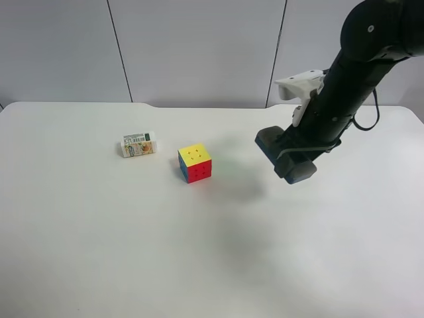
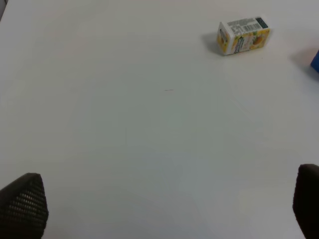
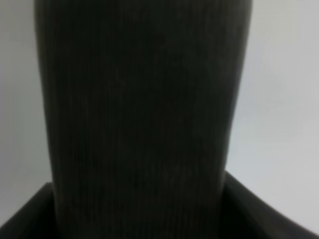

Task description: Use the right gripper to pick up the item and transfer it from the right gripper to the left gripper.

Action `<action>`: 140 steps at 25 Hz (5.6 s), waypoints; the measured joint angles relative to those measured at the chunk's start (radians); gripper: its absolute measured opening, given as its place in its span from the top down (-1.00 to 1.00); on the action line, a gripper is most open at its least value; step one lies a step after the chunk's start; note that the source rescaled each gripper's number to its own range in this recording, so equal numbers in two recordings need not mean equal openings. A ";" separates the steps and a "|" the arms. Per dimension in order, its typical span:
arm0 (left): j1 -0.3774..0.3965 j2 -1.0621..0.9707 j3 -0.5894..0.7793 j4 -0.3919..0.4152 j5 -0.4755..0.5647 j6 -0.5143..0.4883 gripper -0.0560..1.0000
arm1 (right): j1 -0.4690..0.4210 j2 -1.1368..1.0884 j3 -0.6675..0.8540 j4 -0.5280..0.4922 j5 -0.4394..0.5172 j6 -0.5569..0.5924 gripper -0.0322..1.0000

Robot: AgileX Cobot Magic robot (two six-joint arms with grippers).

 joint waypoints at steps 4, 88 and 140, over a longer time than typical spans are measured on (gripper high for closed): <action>0.000 0.000 0.000 0.000 0.000 0.000 -1.00 | 0.095 0.000 0.000 -0.039 0.001 -0.001 0.92; 0.001 1.196 -0.001 -1.269 -0.006 0.507 -1.00 | 0.370 -0.081 0.000 0.536 -0.118 -0.757 0.92; 0.001 1.232 -0.093 -1.153 0.103 0.511 0.38 | 0.490 -0.081 0.000 0.541 -0.324 -0.786 0.94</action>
